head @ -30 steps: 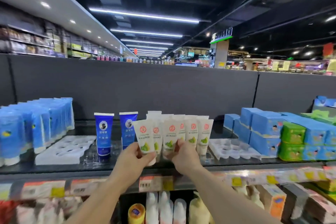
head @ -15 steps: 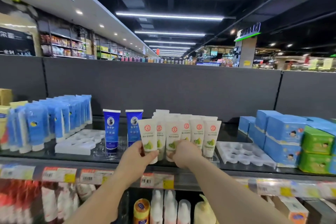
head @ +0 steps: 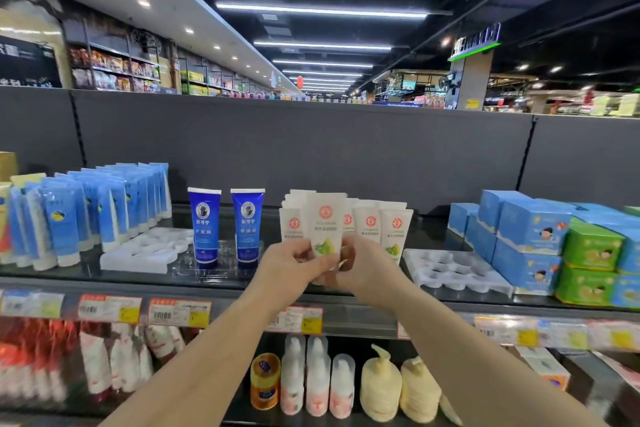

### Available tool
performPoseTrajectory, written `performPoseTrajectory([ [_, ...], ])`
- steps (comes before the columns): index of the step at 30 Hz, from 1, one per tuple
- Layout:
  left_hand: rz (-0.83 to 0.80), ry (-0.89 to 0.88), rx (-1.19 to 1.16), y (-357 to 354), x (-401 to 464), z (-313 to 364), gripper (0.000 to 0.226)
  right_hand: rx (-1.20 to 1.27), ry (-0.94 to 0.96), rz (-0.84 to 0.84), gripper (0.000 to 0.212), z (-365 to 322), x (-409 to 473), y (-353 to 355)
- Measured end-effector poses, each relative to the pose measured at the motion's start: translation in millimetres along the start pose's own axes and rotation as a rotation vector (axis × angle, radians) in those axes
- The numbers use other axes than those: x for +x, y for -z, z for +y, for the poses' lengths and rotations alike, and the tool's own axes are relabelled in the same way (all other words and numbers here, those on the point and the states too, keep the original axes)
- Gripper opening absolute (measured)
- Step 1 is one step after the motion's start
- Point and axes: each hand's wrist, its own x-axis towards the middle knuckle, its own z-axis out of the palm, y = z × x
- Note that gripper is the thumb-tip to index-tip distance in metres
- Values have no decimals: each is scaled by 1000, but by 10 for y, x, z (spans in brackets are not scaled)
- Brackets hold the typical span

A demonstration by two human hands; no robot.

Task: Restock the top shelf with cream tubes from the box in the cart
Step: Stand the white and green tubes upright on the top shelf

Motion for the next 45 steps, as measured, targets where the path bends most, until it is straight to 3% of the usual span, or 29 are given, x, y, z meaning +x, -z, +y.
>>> performPoseTrajectory([
  [4, -4, -5, -39, -46, 56, 9, 15, 82, -21, 70, 35, 125, -19, 153],
  [7, 72, -67, 216, 36, 61, -145, 19, 143, -138, 160, 30, 294, 31, 282],
  [13, 6, -130, 562, -2, -3, -445, 25, 79, -147, 200, 44, 445, 131, 126],
  [30, 16, -186, 691, -61, 84, -527, 47, -65, -130, 206, 37, 475, 229, -149],
  [45, 3, -157, 694, -110, 31, -520, 52, -211, -217, 140, 31, 411, 196, -170],
])
